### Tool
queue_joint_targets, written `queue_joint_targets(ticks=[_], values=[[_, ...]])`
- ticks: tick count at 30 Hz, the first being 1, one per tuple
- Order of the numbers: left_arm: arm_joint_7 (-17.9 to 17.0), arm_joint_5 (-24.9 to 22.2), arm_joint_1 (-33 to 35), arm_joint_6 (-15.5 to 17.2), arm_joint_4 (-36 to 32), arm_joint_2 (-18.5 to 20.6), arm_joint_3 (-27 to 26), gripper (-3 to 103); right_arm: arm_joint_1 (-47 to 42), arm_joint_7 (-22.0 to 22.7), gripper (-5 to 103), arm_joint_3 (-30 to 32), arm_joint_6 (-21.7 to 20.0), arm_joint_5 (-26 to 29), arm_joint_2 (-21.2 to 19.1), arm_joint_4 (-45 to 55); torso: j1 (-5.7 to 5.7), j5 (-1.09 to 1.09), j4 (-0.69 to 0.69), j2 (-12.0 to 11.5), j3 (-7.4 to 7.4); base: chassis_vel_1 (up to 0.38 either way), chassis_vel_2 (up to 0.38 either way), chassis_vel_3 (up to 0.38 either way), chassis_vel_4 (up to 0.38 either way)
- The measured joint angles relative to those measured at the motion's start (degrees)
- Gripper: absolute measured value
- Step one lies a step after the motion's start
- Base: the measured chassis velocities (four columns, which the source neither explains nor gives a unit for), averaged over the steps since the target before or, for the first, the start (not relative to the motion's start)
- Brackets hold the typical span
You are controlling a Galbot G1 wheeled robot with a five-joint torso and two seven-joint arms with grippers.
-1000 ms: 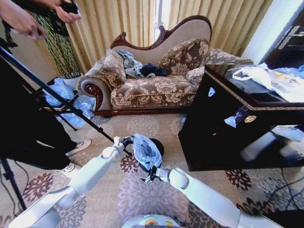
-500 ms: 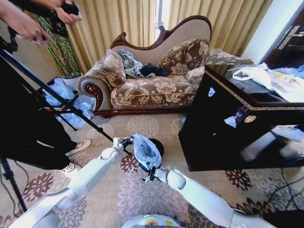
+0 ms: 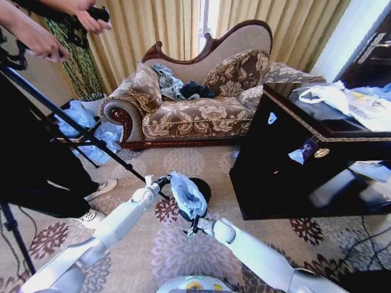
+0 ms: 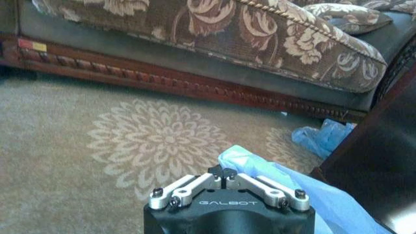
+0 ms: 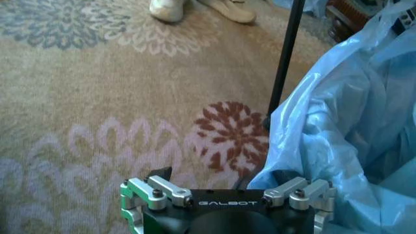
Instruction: Place a garbage bag over the trash bin.
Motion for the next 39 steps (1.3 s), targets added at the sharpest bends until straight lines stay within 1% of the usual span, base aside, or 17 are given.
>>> queue_joint_targets(ticks=[1, 4, 5, 8, 9, 11, 15, 19, 20, 23, 24, 25, 27, 28, 31, 38, 39], values=[[0.0, 0.0, 0.0, 0.0, 0.0, 0.0, 0.0, 0, 0.0, 0.0, 100, 0.0, 0.0, 0.0, 0.0, 0.0, 0.0, 0.0, 0.0, 0.0, 0.0, 0.0, 0.0, 0.0, 0.0], [0.7, -0.5, -1.5, 0.0, 3.2, -2.3, 0.4, 0, 0.0, -0.4, 100, 0.1, -0.2, -0.9, -0.2, -0.3, 0.0, -0.01, 0.0, 0.0, 0.0, 0.0, 0.0, 0.0, 0.0], [0.7, -0.5, -1.5, 0.0, 3.2, -2.3, 0.4, 0, 0.0, -0.4, 100, 0.1, -0.2, -0.9, -0.2, -0.3, 0.0, -0.01, 0.0, 0.0, 0.0, 0.0, 0.0, 0.0, 0.0], [2.1, -1.0, -2.9, 0.2, 6.6, -4.3, 1.1, 0, -0.1, -0.6, 100, 0.6, -0.1, -1.8, -0.7, -0.7, 0.0, 0.0, 0.0, 0.0, 0.0, 0.0, 0.0, 0.0, 0.0], [2.1, -1.0, -2.9, 0.2, 6.6, -4.3, 1.1, 0, -0.1, -0.6, 100, 0.6, -0.1, -1.8, -0.7, -0.7, 0.0, 0.0, 0.0, 0.0, 0.0, 0.0, 0.0, 0.0, 0.0], [2.8, -1.0, -3.8, 0.2, 8.6, -5.6, 1.8, 0, -0.3, -0.7, 100, 0.9, 0.0, -2.2, -1.1, -0.7, 0.0, 0.0, 0.0, 0.0, 0.0, 0.0, 0.0, 0.0, 0.0], [3.5, -0.9, -4.6, 0.2, 10.6, -7.0, 2.2, 0, -0.5, -1.0, 100, 1.6, 0.1, -2.5, -1.6, -0.8, 0.0, 0.0, 0.0, 0.0, 0.0, 0.0, 0.0, 0.0, 0.0], [3.8, -0.6, -4.9, 0.2, 11.2, -7.5, 2.4, 0, -0.5, -1.0, 100, 2.2, 0.2, -2.8, -1.8, -1.0, 0.0, 0.0, 0.0, 0.0, 0.0, 0.0, 0.0, 0.0, 0.0], [3.8, -0.6, -4.9, 0.2, 11.2, -7.5, 2.4, -3, -0.6, -1.0, 100, 2.3, 0.2, -2.8, -1.8, -1.1, 0.0, -0.01, 0.0, 0.0, 0.0, 0.0, 0.0, 0.0, 0.0], [3.9, -0.5, -5.1, 0.6, 11.2, -7.3, 2.3, 0, -0.5, -1.1, 100, 2.6, 0.3, -3.2, -1.9, -1.3, 0.0, 0.0, 0.0, 0.0, 0.0, 0.0, 0.0, 0.0, 0.0], [4.0, -0.5, -5.2, 0.9, 11.2, -7.2, 2.3, 4, -0.5, -1.2, 100, 2.7, 0.3, -3.3, -1.9, -1.5, 0.0, 0.0, 0.0, 0.0, 0.0, 0.0, 0.0, 0.0, 0.0], [4.0, -0.5, -5.2, 0.9, 11.2, -7.2, 2.3, 4, -0.5, -1.2, 100, 2.7, 0.3, -3.3, -1.9, -1.5, 0.0, 0.0, 0.0, 0.0, 0.0, 0.0, 0.0, 0.0, 0.0], [4.3, -0.2, -5.3, 1.2, 11.6, -7.0, 2.5, 11, -0.4, -1.4, 100, 2.6, 0.5, -3.8, -1.8, -2.1, 0.0, -0.01, 0.0, 0.0, 0.0, 0.0, 0.0, 0.0, 0.0], [4.3, -0.2, -5.3, 1.2, 11.6, -7.0, 2.5, 11, -0.4, -1.4, 100, 2.6, 0.5, -3.8, -1.8, -2.1, 0.0, -0.01, 0.0, 0.0, 0.0, 0.0, 0.0, 0.0, 0.0], [5.2, 0.5, -5.6, 1.3, 12.6, -7.2, 2.5, 16, -0.4, -1.5, 100, 2.5, 0.8, -4.6, -1.3, -3.0, 0.0, -0.01, 0.0, 0.0, 0.0, 0.0, 0.0, 0.0, 0.0], [6.3, 1.6, -5.8, 1.6, 13.6, -7.4, 2.6, 17, -0.4, -1.6, 100, 2.3, 1.2, -5.4, -0.8, -3.8, 0.0, -0.01, 0.0, 0.0, 0.0, 0.0, 0.0, 0.0, 0.0], [6.8, 2.3, -5.8, 1.6, 14.1, -7.4, 2.7, 17, -0.4, -1.6, 100, 2.3, 1.4, -5.7, -0.7, -4.2, 0.0, -0.01, 0.0, 0.0, 0.0, 0.0, 0.0, 0.0, 0.0]])
